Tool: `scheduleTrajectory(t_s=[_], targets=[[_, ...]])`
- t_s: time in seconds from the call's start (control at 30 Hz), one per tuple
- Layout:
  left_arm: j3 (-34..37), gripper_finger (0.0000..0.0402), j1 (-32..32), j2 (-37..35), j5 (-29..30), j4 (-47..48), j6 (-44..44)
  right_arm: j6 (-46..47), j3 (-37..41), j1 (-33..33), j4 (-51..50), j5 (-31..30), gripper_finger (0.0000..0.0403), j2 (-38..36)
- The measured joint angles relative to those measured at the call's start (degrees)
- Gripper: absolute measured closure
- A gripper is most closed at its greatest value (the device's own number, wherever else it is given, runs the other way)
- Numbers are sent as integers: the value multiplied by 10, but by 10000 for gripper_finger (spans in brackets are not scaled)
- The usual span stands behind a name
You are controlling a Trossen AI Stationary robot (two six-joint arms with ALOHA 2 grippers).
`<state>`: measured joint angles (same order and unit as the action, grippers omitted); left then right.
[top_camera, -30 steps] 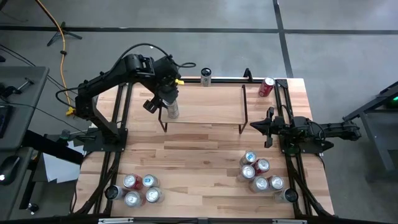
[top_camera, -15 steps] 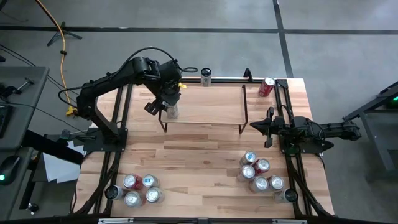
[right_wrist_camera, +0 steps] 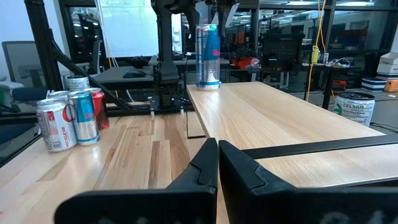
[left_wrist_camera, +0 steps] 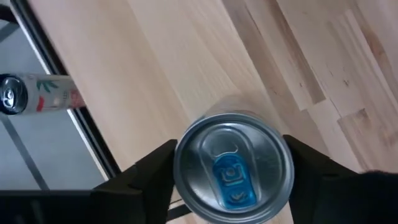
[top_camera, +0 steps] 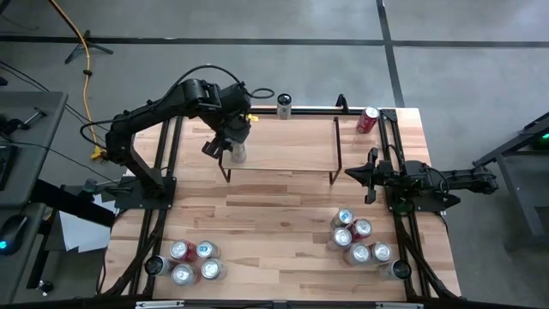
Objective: Place canned beverage on shelf
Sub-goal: Put the top blue soda can on the shelf
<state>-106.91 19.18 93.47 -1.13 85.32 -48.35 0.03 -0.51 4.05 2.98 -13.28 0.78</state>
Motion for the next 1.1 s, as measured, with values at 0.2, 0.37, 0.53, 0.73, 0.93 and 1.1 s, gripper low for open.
scheduleTrajectory(t_s=[0.2,0.37,0.53,0.73,0.93,1.1], targets=[[0,249,0,0,12,-21,125,0,0,0,0,0,402,0],[1,249,0,1,101,-47,290,0,0,0,0,0,402,0],[1,233,5,1,120,-36,440,0,0,0,0,0,402,0],[0,233,19,0,65,-4,543,0,0,0,0,0,402,0],[0,228,19,0,66,1,532,0,0,0,0,0,402,0],[0,217,15,0,65,2,512,0,0,0,0,0,402,0]])
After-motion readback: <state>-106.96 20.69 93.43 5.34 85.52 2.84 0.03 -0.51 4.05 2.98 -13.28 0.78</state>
